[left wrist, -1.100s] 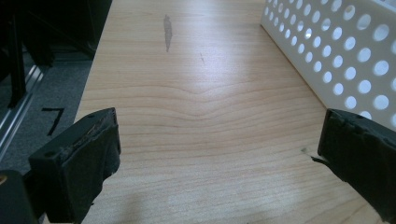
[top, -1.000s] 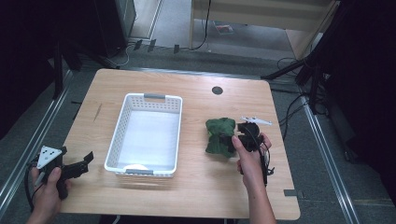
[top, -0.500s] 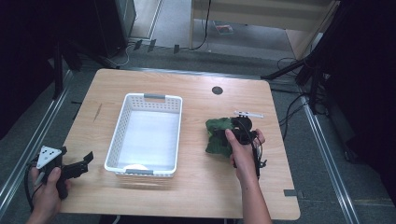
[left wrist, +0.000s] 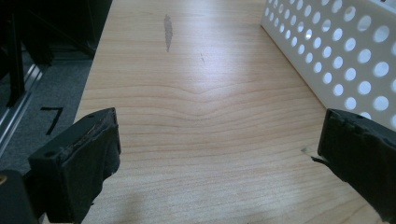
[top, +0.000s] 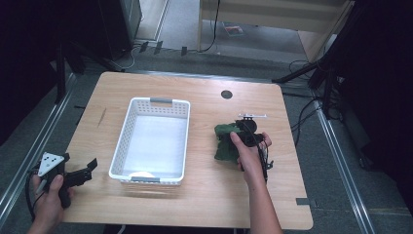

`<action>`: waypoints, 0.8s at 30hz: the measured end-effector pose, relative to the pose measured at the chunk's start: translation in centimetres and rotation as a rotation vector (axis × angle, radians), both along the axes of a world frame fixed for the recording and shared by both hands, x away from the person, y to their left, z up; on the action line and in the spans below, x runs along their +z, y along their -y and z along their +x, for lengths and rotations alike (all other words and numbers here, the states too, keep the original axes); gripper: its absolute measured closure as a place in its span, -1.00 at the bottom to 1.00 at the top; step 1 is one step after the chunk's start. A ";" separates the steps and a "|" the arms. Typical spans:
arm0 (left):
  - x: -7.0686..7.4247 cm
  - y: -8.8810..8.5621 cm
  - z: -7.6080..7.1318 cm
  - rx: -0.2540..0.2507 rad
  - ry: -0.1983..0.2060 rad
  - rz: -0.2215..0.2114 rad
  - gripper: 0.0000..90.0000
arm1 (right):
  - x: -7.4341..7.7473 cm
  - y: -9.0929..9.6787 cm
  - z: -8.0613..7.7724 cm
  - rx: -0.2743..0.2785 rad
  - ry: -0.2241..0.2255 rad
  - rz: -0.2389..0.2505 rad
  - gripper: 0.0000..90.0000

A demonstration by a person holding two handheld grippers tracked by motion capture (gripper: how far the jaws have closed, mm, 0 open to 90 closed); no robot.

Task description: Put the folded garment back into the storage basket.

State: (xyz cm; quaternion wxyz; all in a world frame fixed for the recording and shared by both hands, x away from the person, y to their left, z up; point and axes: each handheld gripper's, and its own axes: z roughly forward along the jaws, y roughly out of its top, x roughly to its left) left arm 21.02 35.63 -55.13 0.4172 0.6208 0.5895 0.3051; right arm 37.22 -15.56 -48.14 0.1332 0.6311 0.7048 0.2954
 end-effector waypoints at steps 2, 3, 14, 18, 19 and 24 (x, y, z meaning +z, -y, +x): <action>0.0 0.0 0.0 0.001 0.002 0.002 -0.99 | -0.3 0.0 0.2 -0.006 -0.012 -0.010 -1.00; 0.0 0.0 0.0 -0.002 -0.003 0.001 -0.99 | -0.6 0.0 0.3 0.000 -0.013 -0.016 -1.00; 0.0 0.0 0.0 -0.007 -0.004 0.004 -0.99 | -3.1 -1.2 0.7 0.013 -0.076 -0.088 -1.00; 0.0 0.0 0.0 -0.005 -0.002 0.000 -0.99 | -3.6 -1.4 0.6 0.021 -0.069 -0.097 -1.00; 0.0 0.0 0.0 -0.007 -0.005 0.002 -0.99 | -3.7 -1.4 0.6 0.015 -0.072 -0.099 -0.97; 0.0 0.0 -0.1 -0.007 0.002 0.003 -0.99 | -4.1 -1.0 0.4 -0.007 -0.058 -0.101 -0.84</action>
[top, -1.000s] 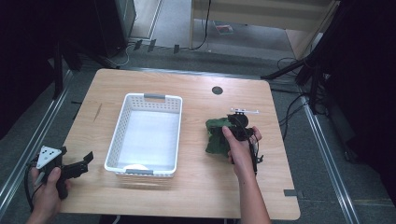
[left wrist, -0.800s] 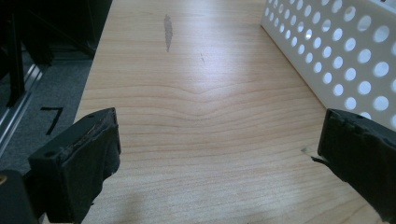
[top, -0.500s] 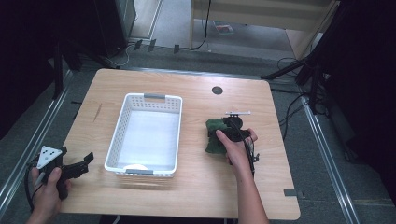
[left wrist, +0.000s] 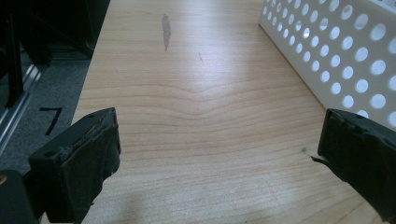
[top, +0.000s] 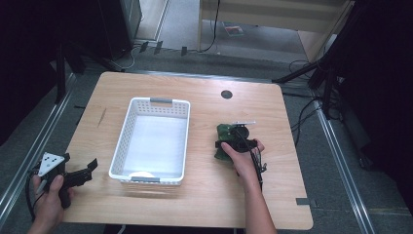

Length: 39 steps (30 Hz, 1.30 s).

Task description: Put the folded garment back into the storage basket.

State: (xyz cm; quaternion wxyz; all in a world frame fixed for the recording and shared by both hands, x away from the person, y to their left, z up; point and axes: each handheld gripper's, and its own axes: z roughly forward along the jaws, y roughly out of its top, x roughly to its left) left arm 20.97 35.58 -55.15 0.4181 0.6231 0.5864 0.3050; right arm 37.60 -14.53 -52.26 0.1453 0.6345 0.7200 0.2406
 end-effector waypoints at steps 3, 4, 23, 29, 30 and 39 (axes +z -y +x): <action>0.0 0.1 -0.1 -0.003 0.007 0.003 -0.99 | -0.1 0.3 -0.1 -0.014 0.011 0.017 -0.77; 0.0 0.1 -0.1 -0.001 0.012 0.005 -0.99 | -0.2 0.3 -0.2 -0.019 0.013 0.016 -0.76; 0.0 0.1 -0.2 0.009 0.032 0.006 -0.99 | 0.0 1.0 -0.9 -0.015 0.086 0.065 -0.26; 0.0 0.1 -0.2 0.011 0.031 0.004 -0.99 | 1.1 1.3 -1.3 -0.004 0.104 0.127 -0.19; 0.0 0.1 -0.2 0.010 0.031 0.005 -0.99 | 1.3 1.2 -1.4 -0.005 0.101 0.128 -0.19; 0.0 0.1 -0.2 0.006 0.028 0.002 -0.99 | 3.3 0.6 -1.7 -0.015 0.135 0.106 -0.17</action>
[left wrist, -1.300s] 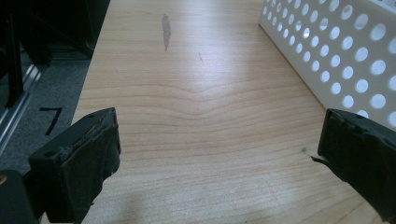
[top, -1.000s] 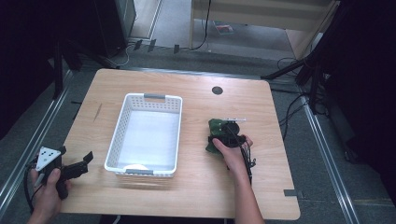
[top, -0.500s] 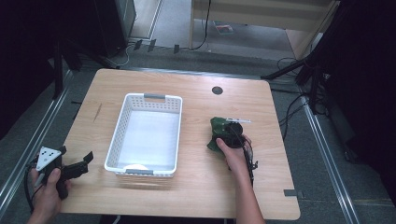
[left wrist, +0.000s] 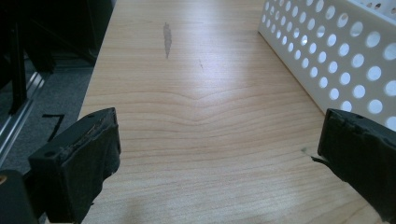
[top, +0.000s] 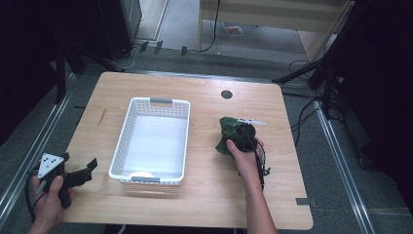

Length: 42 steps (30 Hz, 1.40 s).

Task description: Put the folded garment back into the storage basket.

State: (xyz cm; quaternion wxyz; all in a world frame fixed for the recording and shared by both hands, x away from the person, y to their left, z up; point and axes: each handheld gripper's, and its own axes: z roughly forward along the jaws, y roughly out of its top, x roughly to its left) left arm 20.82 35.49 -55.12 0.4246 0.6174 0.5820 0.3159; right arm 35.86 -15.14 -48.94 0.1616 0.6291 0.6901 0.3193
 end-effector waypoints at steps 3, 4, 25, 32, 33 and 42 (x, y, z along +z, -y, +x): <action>0.0 0.0 0.0 0.000 0.001 0.001 -0.99 | 0.9 -0.5 -0.2 0.011 0.011 -0.005 -0.17; 0.0 0.0 0.0 0.000 0.001 0.001 -0.99 | 1.3 -0.7 -0.2 0.016 0.016 -0.003 -0.17; 0.0 0.0 0.0 -0.007 -0.002 0.004 -0.99 | 6.6 -4.0 -0.2 0.055 0.077 -0.015 -0.19; 0.0 0.0 0.0 -0.009 -0.002 0.003 -0.99 | 7.8 -5.4 -0.2 0.075 0.109 -0.011 -0.19; 0.0 0.0 0.0 -0.008 -0.001 0.003 -0.99 | 7.9 -5.6 -0.2 0.080 0.110 -0.011 -0.19; 0.0 0.0 0.0 -0.011 -0.002 0.004 -0.99 | 8.6 -7.7 -0.3 0.117 0.127 -0.009 -0.20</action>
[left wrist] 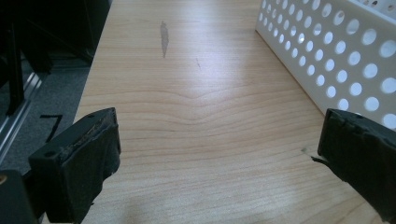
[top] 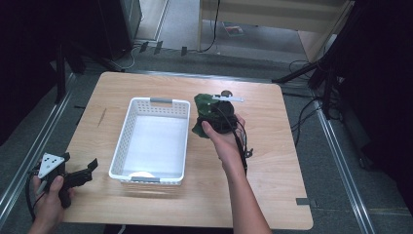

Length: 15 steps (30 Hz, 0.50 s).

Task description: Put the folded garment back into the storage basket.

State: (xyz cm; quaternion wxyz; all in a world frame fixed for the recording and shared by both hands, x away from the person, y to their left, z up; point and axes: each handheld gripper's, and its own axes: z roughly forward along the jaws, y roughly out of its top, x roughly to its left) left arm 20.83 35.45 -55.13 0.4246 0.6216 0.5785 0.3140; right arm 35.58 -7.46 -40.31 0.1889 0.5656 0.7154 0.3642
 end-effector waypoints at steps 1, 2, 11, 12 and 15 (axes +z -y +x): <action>0.0 0.0 0.0 0.000 0.000 0.000 -0.99 | 0.1 -0.2 0.0 0.004 0.000 -0.003 -0.20; 0.0 0.0 0.0 0.000 -0.001 -0.001 -0.99 | 0.2 -0.5 0.0 0.006 0.002 -0.003 -0.20; 0.0 0.1 0.0 -0.006 -0.001 0.000 -0.99 | 1.0 -2.3 0.0 0.035 0.011 -0.001 -0.20; 0.0 0.1 0.0 -0.006 -0.002 0.001 -0.99 | 1.0 -2.6 0.0 0.037 0.012 0.000 -0.20; 0.0 0.0 0.0 -0.007 -0.001 -0.001 -0.99 | 1.2 -3.1 0.0 0.050 0.018 0.000 -0.20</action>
